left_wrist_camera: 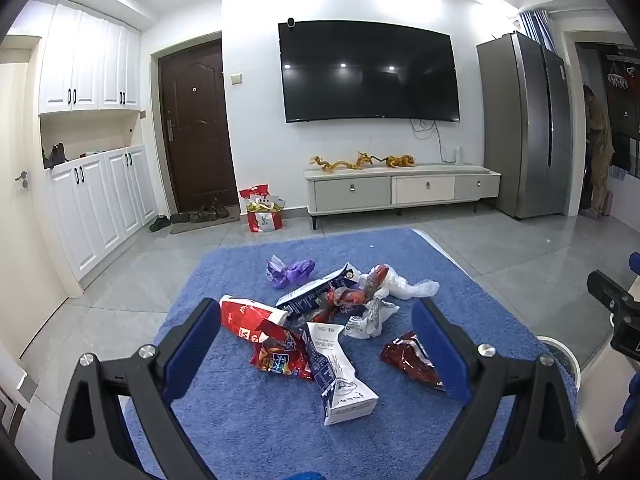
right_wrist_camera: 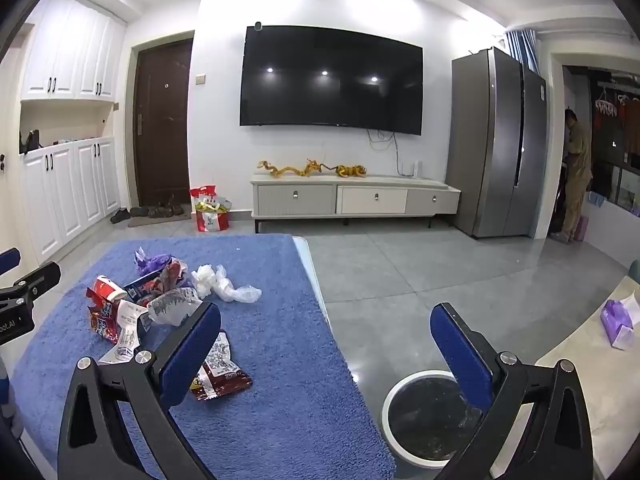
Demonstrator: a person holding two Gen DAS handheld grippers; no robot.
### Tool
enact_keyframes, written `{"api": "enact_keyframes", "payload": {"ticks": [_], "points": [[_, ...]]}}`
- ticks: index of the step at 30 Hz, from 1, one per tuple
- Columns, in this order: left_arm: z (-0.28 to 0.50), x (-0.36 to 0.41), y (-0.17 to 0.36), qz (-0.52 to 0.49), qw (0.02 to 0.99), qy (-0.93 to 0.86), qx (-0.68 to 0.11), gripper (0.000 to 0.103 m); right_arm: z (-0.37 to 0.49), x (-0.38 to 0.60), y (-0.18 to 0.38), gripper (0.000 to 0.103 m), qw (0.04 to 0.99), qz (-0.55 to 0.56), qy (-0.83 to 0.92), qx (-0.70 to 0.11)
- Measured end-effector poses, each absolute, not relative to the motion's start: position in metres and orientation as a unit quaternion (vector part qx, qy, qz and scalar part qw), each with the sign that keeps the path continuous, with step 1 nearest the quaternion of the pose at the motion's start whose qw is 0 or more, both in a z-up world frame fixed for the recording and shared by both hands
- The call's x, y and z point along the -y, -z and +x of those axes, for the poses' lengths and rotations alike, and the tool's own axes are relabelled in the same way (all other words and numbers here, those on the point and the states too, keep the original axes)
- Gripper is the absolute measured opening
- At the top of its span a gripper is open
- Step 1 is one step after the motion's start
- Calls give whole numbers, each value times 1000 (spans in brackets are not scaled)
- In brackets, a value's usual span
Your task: Collect trash
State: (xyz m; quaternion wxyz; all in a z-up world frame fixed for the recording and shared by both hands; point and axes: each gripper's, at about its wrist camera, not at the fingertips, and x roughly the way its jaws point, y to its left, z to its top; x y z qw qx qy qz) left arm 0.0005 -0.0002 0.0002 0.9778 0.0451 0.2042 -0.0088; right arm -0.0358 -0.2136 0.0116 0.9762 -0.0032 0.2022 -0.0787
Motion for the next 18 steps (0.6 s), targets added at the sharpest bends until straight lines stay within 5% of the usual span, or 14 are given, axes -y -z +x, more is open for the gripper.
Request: {"api": "enact_keyframes", "payload": {"ticks": [18], "points": [[-8, -10, -14, 46, 981, 7, -188, 97, -49, 221, -33, 103, 981, -5, 82, -178]]}}
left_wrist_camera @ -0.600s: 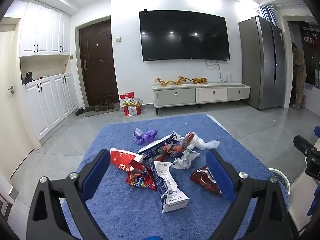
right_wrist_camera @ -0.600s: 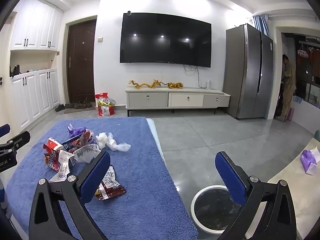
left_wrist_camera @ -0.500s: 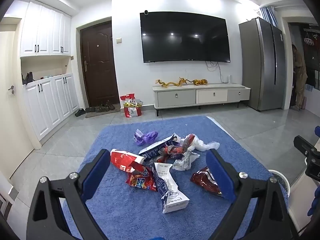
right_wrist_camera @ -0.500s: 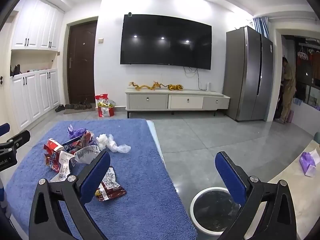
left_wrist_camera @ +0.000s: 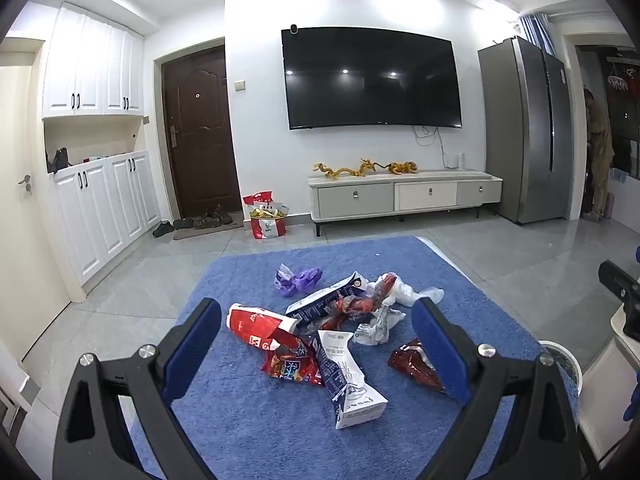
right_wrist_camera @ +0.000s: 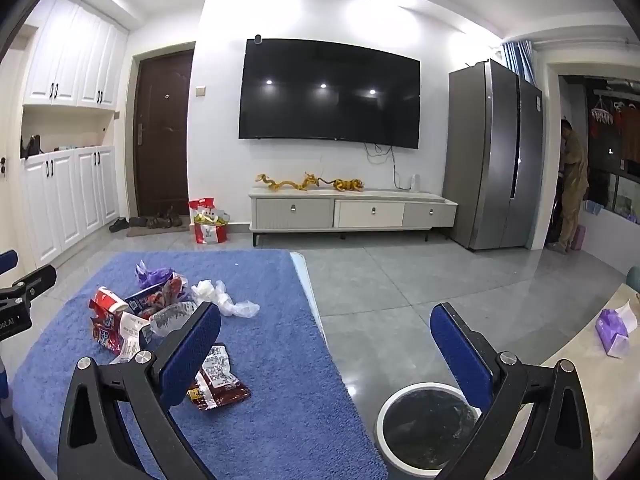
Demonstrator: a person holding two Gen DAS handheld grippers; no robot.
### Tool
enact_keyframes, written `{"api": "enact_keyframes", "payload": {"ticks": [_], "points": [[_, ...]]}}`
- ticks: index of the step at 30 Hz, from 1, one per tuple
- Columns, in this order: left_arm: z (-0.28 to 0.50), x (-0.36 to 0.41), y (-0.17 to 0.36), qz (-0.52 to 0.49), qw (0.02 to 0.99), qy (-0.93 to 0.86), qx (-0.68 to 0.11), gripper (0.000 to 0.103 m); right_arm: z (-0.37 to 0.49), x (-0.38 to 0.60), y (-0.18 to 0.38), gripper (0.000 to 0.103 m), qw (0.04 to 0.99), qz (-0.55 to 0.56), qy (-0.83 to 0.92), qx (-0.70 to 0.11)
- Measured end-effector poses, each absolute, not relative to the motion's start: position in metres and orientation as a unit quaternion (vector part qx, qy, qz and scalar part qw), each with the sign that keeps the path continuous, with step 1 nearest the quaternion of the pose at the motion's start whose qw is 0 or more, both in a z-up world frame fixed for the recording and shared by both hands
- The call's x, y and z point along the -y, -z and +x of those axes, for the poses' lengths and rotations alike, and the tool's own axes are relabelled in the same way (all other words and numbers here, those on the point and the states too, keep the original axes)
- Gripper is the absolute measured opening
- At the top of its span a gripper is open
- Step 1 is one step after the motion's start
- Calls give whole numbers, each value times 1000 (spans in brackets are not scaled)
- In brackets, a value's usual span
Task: Collect trash
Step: 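Approach the pile of wrappers on the blue rug with both tools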
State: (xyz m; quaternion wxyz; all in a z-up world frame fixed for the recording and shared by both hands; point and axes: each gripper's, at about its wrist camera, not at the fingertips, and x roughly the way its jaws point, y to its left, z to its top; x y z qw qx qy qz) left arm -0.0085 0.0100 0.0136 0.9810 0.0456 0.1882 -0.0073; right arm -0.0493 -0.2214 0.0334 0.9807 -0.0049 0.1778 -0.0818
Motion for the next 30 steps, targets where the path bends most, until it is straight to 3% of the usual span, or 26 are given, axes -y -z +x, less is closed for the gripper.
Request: {"api": "enact_keyframes", "payload": {"ticks": [30], "points": [[-21, -20, -30, 37, 988, -13, -148, 97, -55, 224, -40, 103, 992, 10, 51, -112]]}}
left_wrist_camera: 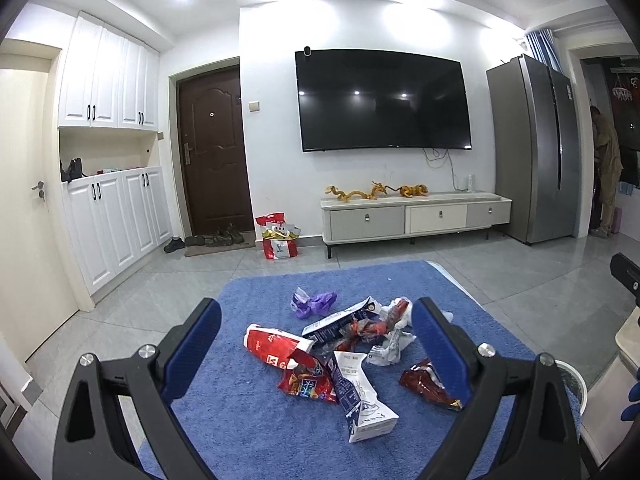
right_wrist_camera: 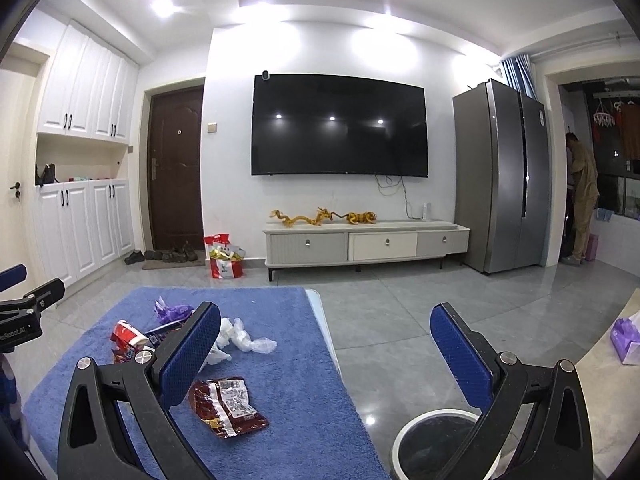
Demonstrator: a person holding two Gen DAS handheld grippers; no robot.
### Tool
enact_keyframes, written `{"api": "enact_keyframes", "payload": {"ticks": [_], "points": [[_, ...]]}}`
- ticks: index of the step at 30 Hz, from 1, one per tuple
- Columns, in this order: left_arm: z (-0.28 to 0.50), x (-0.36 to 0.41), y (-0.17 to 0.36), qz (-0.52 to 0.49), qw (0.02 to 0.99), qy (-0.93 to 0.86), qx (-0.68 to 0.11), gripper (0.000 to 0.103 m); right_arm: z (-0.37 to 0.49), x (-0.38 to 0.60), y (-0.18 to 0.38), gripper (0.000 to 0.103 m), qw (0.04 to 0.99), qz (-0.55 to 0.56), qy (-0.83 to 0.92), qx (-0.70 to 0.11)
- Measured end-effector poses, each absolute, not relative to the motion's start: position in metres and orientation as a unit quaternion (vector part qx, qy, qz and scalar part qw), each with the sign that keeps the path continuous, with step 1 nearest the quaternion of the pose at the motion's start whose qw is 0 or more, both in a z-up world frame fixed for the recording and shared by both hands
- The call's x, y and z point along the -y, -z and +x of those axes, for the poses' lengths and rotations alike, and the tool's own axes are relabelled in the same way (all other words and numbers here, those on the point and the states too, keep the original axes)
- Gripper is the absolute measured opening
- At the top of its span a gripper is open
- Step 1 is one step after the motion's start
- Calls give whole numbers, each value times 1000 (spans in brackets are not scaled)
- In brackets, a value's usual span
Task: Collect trash
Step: 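Approach the pile of wrappers on the blue rug with both tools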
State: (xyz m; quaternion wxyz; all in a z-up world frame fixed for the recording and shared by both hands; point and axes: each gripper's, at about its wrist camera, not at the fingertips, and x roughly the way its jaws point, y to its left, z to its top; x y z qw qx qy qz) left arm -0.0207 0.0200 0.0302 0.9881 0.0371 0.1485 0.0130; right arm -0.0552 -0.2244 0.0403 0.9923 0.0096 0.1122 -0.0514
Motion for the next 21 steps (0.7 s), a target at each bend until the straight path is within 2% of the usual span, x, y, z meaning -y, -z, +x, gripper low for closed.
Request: {"api": "enact_keyframes", "payload": {"ticks": [21], "points": [[-19, -19, -25, 48, 985, -13, -164, 97, -50, 217, -30, 103, 990, 7, 42, -138]]}}
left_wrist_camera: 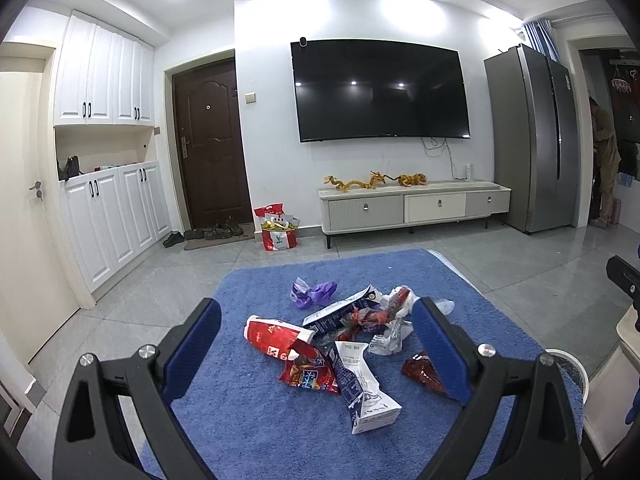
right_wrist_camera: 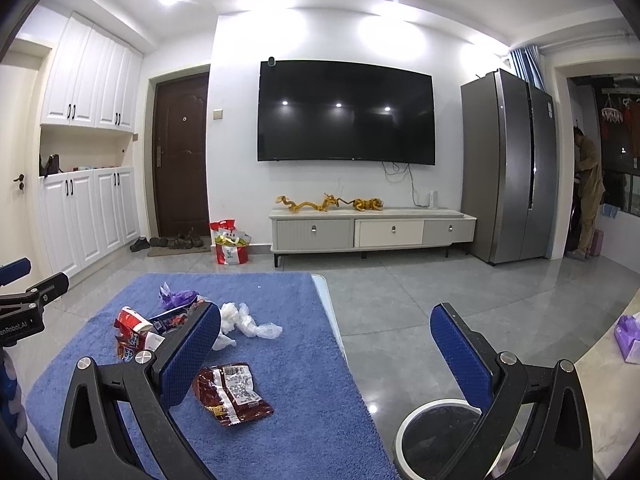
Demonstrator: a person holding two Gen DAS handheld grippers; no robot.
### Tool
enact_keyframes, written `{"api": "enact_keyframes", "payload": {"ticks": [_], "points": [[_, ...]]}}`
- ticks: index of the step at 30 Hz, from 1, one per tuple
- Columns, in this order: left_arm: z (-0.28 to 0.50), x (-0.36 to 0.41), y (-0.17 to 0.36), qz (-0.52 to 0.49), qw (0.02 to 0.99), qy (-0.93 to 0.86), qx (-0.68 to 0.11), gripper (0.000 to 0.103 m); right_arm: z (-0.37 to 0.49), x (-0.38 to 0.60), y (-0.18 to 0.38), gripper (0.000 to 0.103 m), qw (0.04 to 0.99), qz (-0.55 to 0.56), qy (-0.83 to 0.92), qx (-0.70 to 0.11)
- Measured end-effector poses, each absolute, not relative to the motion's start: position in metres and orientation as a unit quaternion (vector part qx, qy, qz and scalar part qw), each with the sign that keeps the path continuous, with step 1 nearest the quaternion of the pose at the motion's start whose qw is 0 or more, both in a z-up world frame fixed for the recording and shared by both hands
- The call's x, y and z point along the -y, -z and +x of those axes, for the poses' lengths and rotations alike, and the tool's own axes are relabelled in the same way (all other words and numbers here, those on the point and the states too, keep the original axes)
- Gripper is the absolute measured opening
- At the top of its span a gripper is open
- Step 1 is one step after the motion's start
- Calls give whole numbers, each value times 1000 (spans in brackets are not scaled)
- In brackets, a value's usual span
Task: Collect trash
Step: 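Approach the pile of wrappers on the blue rug with both tools, then grasp the white milk carton bag with the left tool while the right tool grasps the brown chip bag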
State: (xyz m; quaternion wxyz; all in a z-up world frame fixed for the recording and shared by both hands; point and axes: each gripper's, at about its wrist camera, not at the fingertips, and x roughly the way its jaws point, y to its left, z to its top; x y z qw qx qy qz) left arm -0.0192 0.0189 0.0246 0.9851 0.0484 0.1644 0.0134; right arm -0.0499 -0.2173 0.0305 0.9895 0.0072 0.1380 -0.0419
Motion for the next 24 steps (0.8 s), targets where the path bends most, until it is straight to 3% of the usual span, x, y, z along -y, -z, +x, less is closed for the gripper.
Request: {"api": "enact_keyframes", "payload": {"ticks": [14, 24], "points": [[-6, -25, -18, 34, 982, -12, -186, 97, -40, 222, -29, 103, 988, 13, 31, -153], [24, -32, 19, 13, 965, 15, -263, 97, -20, 218, -13, 103, 982, 14, 0, -190]]}}
